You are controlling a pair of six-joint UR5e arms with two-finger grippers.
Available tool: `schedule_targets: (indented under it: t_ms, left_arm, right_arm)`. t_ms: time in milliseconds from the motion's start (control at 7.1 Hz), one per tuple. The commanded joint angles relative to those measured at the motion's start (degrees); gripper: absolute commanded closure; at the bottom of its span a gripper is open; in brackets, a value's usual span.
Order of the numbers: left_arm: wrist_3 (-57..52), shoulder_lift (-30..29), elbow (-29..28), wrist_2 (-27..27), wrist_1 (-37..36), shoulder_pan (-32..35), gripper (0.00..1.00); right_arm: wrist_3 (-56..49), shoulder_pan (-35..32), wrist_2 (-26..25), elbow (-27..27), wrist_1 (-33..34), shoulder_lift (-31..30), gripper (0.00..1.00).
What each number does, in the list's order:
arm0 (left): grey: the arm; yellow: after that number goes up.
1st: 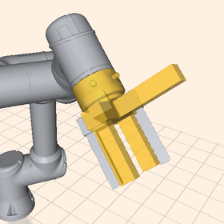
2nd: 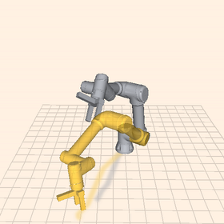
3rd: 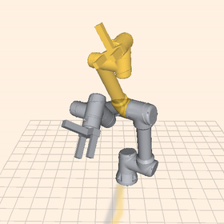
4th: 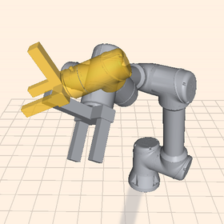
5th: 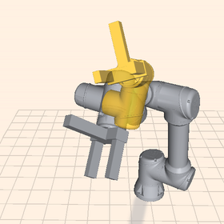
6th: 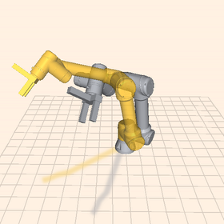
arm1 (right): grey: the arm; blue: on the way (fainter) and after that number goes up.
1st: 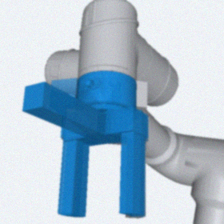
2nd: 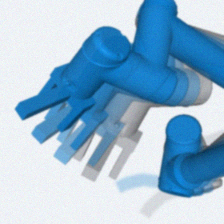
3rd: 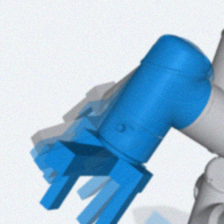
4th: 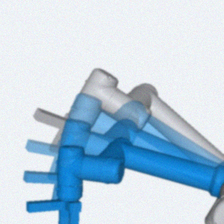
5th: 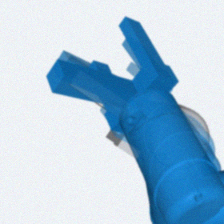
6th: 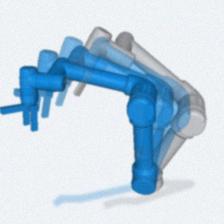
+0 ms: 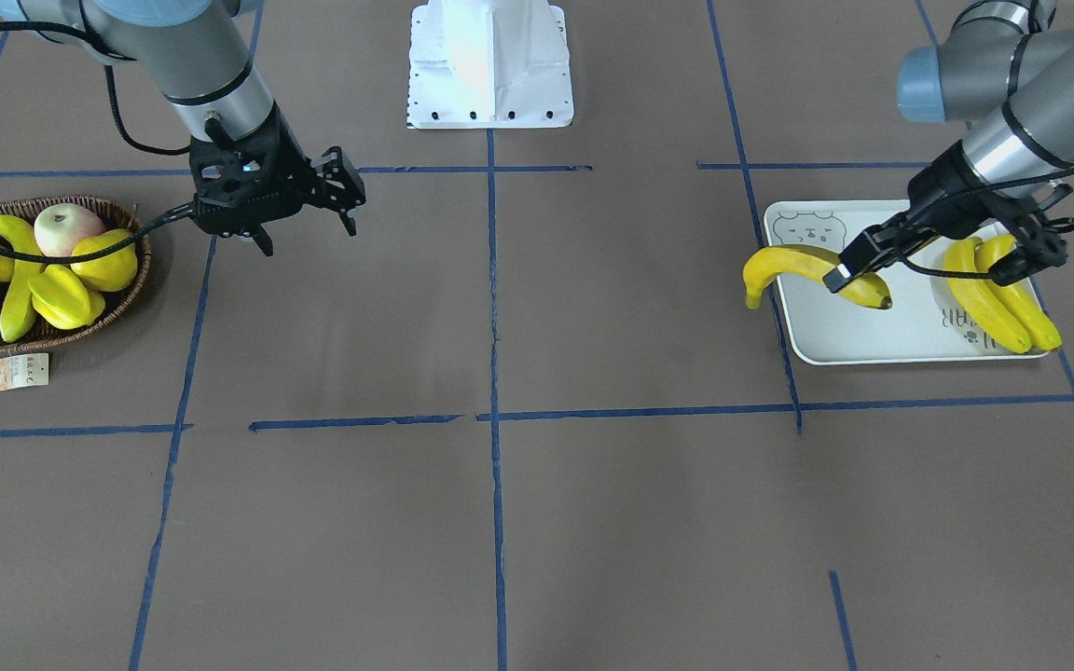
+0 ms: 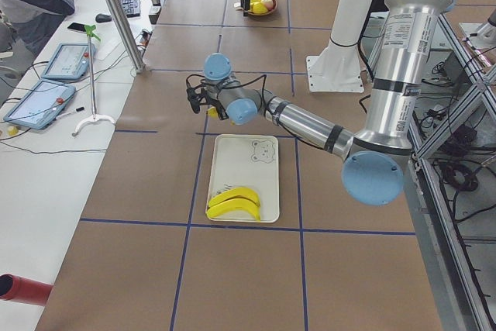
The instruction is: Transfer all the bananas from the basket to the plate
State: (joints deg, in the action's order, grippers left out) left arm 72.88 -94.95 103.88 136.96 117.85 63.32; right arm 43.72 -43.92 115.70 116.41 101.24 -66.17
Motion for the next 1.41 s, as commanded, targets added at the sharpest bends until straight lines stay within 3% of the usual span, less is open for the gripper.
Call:
schedule_targets:
  t_ms: [0,141,423,564,845,1127,1268]
  left_arm:
    - [-3.1,3.8,0.1,-0.5,-0.1,1.2,1.00]
    - [-3.3,3.7,0.0,-0.5,-0.1,1.6,1.00]
    - [-15.6,3.6,0.0,-2.4,-3.1,5.1,1.00]
    - [-23.3,3.6,1.5,-2.6,-10.1,6.3,1.00]
    - [-27.1,3.5,9.4,-8.0,-28.7,4.5,1.00]
    - [-27.2,2.9,16.1,-17.2,-42.6,-1.8,1.00]
    - [-27.1,2.1,15.8,-22.0,-45.0,-4.9,1.00]
  right_arm:
    - [-9.1,-4.0,0.1,2.1,2.8,-4.6,0.00]
    - [-11.5,-5.3,0.1,2.2,2.8,-5.7,0.00]
    - [-12.1,-5.6,0.1,3.1,2.8,-6.5,0.00]
    - [-12.1,-5.6,0.1,3.2,2.8,-6.7,0.00]
    - [-12.2,-5.6,0.1,3.2,2.8,-7.1,0.00]
    - [-13.6,-6.0,0.1,3.1,2.8,-7.8,0.00]
    - [-14.5,-6.1,0.1,3.1,2.8,-8.2,0.00]
